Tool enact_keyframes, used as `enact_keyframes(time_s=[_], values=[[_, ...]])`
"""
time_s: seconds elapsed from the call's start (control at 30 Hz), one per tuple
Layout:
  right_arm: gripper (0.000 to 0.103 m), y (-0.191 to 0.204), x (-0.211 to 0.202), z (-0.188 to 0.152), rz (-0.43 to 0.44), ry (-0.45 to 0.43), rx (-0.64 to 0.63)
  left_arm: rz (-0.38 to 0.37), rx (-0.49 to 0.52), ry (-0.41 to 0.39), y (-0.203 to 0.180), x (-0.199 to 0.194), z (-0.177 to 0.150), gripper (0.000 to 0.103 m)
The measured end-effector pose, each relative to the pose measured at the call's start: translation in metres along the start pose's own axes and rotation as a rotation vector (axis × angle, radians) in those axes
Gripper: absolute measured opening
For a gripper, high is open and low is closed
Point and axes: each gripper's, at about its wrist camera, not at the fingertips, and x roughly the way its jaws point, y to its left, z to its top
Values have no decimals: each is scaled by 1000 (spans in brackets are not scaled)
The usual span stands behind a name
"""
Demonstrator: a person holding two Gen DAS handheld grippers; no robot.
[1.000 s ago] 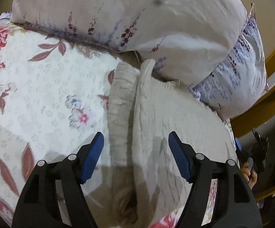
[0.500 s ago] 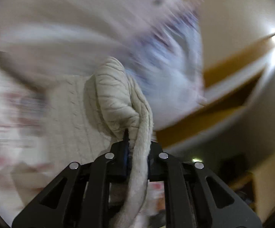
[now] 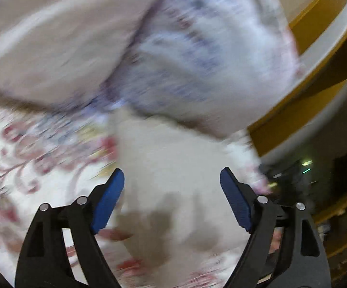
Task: Fold small clothes
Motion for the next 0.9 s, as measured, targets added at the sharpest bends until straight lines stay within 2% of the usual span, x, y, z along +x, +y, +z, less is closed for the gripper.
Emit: enact_keyframes(time_s=[0.07,0.1,0.2,0.27,0.3,0.33,0.37,0.4,0.47,0.53,0.57,0.63,0.67,0.7,0.73,0.77,0.8,0.83,0.87,0.9], values=[[99,1,14,-4,-41,57,-16,61,-10,74,6,17,-8,84],[98,0,18,-6,-47,75,-12,68,-4,95,4,26,-9,84],[96,-4,25,-9,-43,99,-6,83,29,100,-8,42,-21,92],[78,-3,27,-12,-25,112,-10,65,43,98,-16,52,-24,93],[60,-4,31,-14,-14,134,-7,47,37,99,-18,59,-24,92],[51,-4,37,-17,-17,156,-4,26,24,102,-20,66,-23,91],[48,-4,40,-19,-20,155,-9,29,28,73,-19,67,-22,82],[41,-3,40,-20,-6,152,-8,30,30,76,-20,70,-22,79],[35,-2,37,-21,59,146,10,-18,18,91,-15,64,-17,50],[33,4,36,-24,143,153,2,-99,-5,123,2,39,-9,39],[32,9,36,-27,185,167,-6,-110,2,121,4,28,-7,38],[31,28,46,-36,276,236,-39,-59,79,61,6,-2,-6,38],[31,43,57,-45,298,282,-85,-4,122,19,10,-19,-5,40],[32,55,69,-52,276,316,-127,57,143,-8,15,-28,-4,43],[36,67,84,-61,198,354,-183,152,155,-32,21,-34,-4,49],[38,72,90,-64,142,365,-204,214,155,-51,24,-40,-5,52],[41,74,91,-66,101,350,-218,268,155,-75,27,-47,-8,54],[43,74,86,-63,95,314,-222,289,155,-91,30,-54,-11,63],[46,73,74,-58,104,248,-213,288,153,-115,34,-66,-17,73],[46,73,64,-53,106,178,-204,283,153,-142,33,-74,-24,76]])
